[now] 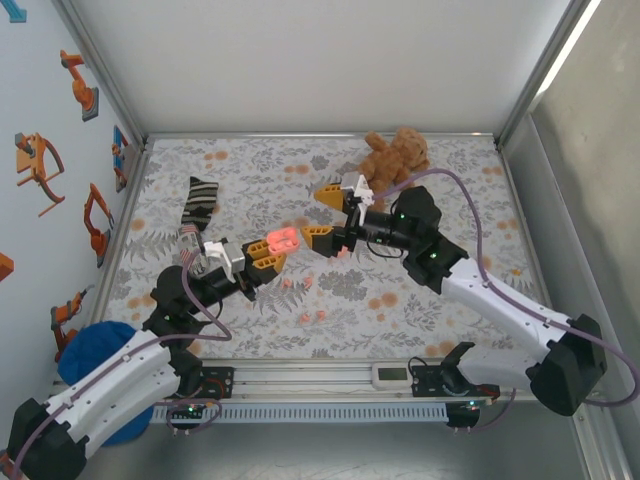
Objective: Insert wireless bluetooth earbuds into charging case
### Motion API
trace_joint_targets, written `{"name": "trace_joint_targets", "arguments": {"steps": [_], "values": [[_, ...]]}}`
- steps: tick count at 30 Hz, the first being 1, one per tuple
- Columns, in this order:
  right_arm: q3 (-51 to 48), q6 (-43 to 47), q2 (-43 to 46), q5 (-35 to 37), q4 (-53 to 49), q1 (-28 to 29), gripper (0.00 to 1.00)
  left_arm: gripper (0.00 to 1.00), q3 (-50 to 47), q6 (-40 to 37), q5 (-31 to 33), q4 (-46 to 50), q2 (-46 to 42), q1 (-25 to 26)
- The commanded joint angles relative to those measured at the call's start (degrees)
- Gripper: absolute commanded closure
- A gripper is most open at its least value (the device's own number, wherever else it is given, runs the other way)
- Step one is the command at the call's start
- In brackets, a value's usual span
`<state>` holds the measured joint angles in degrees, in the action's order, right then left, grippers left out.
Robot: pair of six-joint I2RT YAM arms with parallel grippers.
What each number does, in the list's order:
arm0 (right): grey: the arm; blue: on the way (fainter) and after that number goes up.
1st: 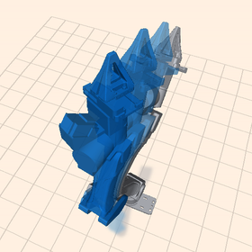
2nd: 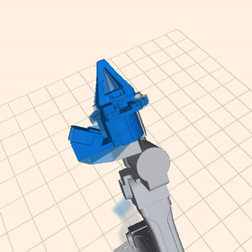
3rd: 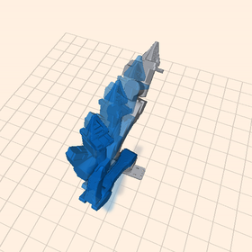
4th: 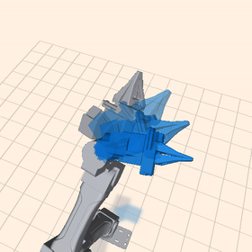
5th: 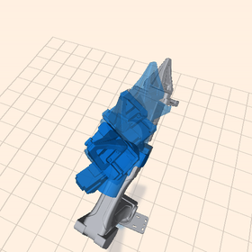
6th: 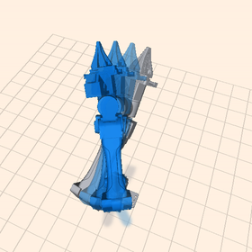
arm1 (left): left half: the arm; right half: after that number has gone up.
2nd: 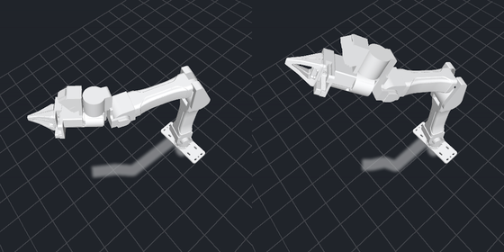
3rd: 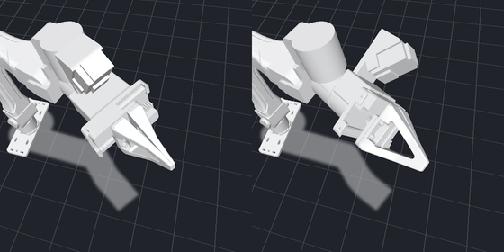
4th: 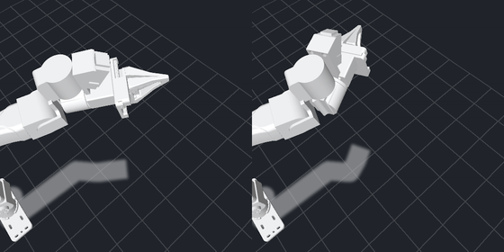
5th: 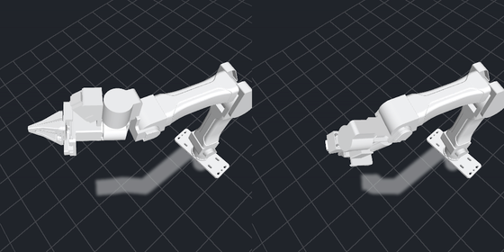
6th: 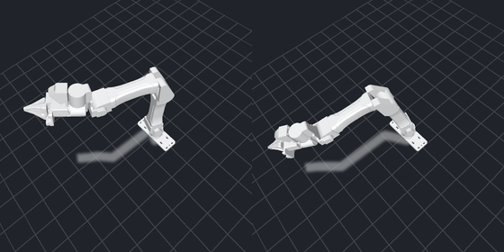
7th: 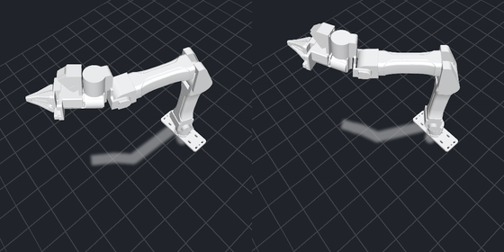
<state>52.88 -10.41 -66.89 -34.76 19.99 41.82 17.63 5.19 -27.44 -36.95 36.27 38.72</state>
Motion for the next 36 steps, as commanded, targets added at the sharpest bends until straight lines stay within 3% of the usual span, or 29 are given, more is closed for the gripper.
{"name": "trace_joint_targets", "arguments": {"steps": [1,9,16,24,31,36], "values": [[0.42,1.22,1.71,3.4,-4.95,0.05,0.13,1.0,-0.46,-1.38,0.83,1.72,-1.74,0.34],[0.51,-0.32,2.27,10.31,-14.8,-0.08,0.14,1.0,-0.57,-1.94,2.56,8.41,-5.86,0.37],[1.26,-3.14,0.08,11.82,-23.13,-0.08,0.16,1.0,-1.14,-1.96,4.73,14.9,-11.44,0.34],[1.71,-7.23,-3.43,8.14,-30.75,-0.08,0.23,1.0,-1.32,-2.02,7.32,23.45,-18.48,0.37],[4.52,-12.27,-10.27,1.77,-38.88,0.39,0.35,1.0,-1.92,-0.36,8.69,27.93,-21.78,0.37],[3.88,-12.8,-15.03,4.05,-39.94,3.58,0.39,1.0,-2.32,0.44,9.25,29.18,-25.21,0.39]]}}
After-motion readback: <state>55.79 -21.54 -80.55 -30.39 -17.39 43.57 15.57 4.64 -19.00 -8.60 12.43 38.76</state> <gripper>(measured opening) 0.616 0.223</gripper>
